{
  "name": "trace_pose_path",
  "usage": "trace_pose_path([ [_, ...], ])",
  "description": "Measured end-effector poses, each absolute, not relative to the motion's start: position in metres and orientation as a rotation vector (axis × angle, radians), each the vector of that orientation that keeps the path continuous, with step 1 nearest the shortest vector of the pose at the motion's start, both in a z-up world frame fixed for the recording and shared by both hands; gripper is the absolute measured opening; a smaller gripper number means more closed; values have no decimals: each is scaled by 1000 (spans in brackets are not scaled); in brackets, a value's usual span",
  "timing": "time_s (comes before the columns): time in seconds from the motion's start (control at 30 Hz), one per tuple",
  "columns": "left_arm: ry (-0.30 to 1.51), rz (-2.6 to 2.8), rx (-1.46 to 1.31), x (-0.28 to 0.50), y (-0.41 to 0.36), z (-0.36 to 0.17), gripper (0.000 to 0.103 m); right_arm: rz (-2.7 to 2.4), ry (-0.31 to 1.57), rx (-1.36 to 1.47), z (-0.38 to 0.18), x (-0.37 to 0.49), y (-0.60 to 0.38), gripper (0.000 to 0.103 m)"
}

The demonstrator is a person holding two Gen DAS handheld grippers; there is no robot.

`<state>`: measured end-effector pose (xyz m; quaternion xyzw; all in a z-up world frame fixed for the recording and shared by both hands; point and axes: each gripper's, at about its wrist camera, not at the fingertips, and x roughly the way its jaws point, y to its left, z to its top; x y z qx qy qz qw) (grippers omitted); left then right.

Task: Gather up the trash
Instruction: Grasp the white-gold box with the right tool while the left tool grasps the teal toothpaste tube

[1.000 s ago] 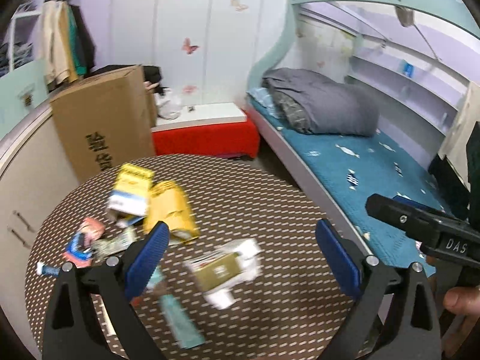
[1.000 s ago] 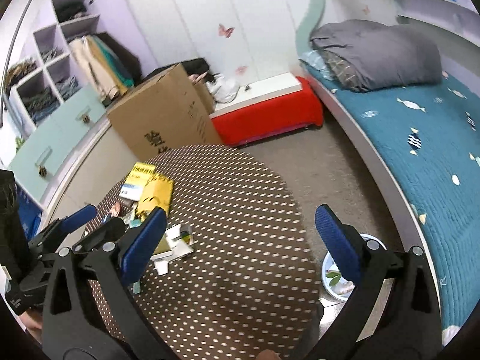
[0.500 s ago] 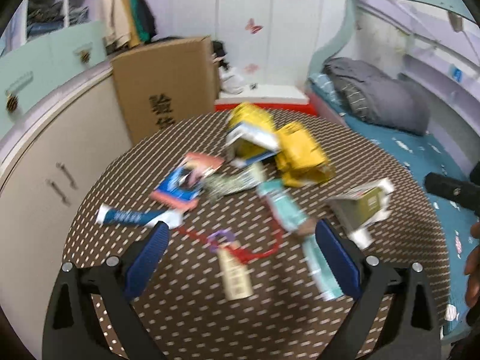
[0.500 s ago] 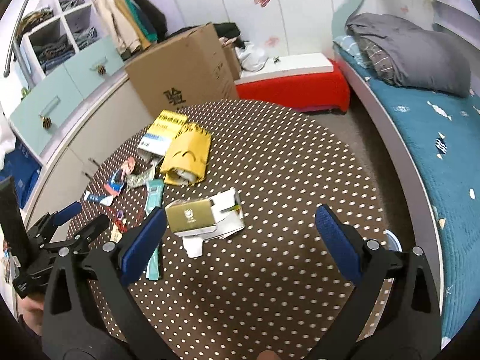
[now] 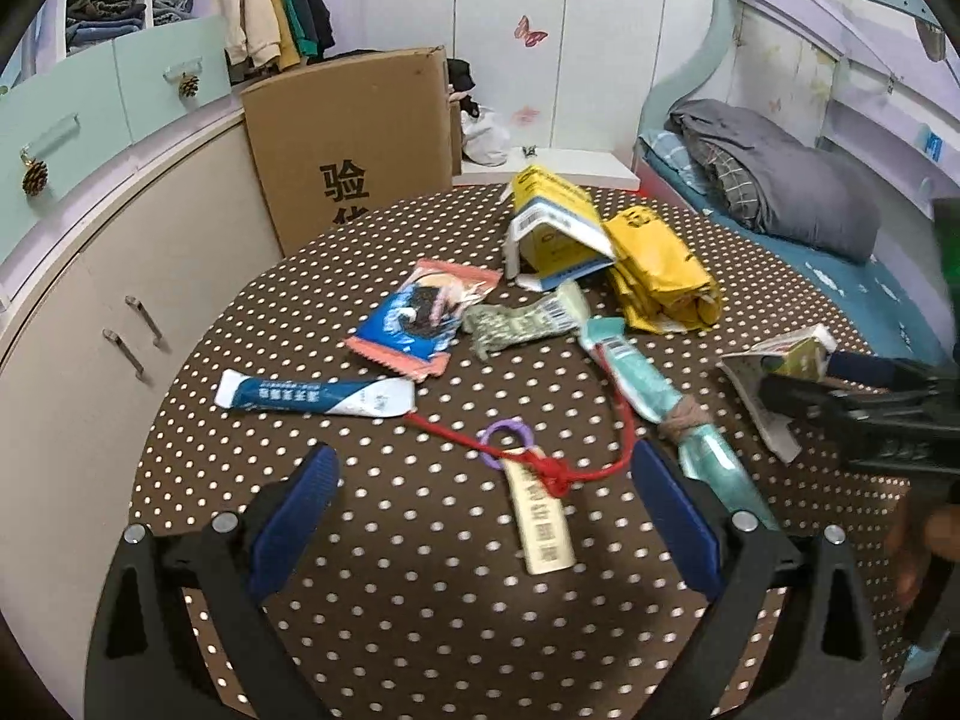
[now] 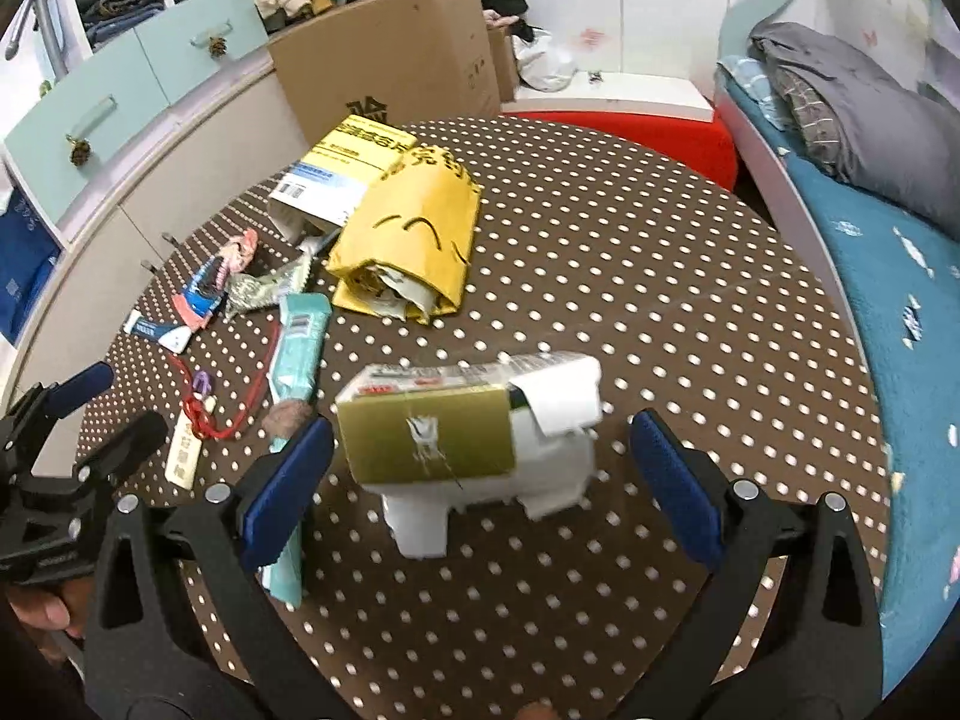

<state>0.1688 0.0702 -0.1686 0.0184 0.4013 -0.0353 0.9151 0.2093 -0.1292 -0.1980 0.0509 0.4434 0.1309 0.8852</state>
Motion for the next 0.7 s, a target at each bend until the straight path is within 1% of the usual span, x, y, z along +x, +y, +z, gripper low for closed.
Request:
trace_pose_path([
  [0.03,823,-90,41,169,65,-166,96,278,917,119,-199,210,-130,71],
  [0.2,827,-159,65,168,29,-162,95,278,894,164,-194,201,-148,71],
  [0.23,841,-187,62,167,19,-165,92,274,888,174,-192,197,-154,71],
  [0.27,855,-211,62,166,11,-167,81,268,880,180,-189,193,-160,71],
  [0.3,869,-222,66,165,5,-169,78,266,873,184,-187,190,-165,71],
  [0.33,889,-231,71,163,-3,-173,76,266,867,189,-185,187,-171,71],
  [0.53,959,-176,58,172,-23,-196,76,254,839,203,-173,173,-198,71],
  [0.57,961,-172,49,176,-25,-197,73,253,835,206,-173,172,-201,71],
  [0.6,955,-167,51,177,-27,-197,66,250,832,211,-172,171,-205,71],
  [0.63,942,-167,67,179,-31,-197,45,248,829,218,-172,171,-209,71],
  [0.67,935,-171,81,181,-35,-196,30,247,827,224,-172,171,-212,71],
  [0.7,937,-180,75,182,-36,-196,28,245,824,233,-173,170,-216,71],
])
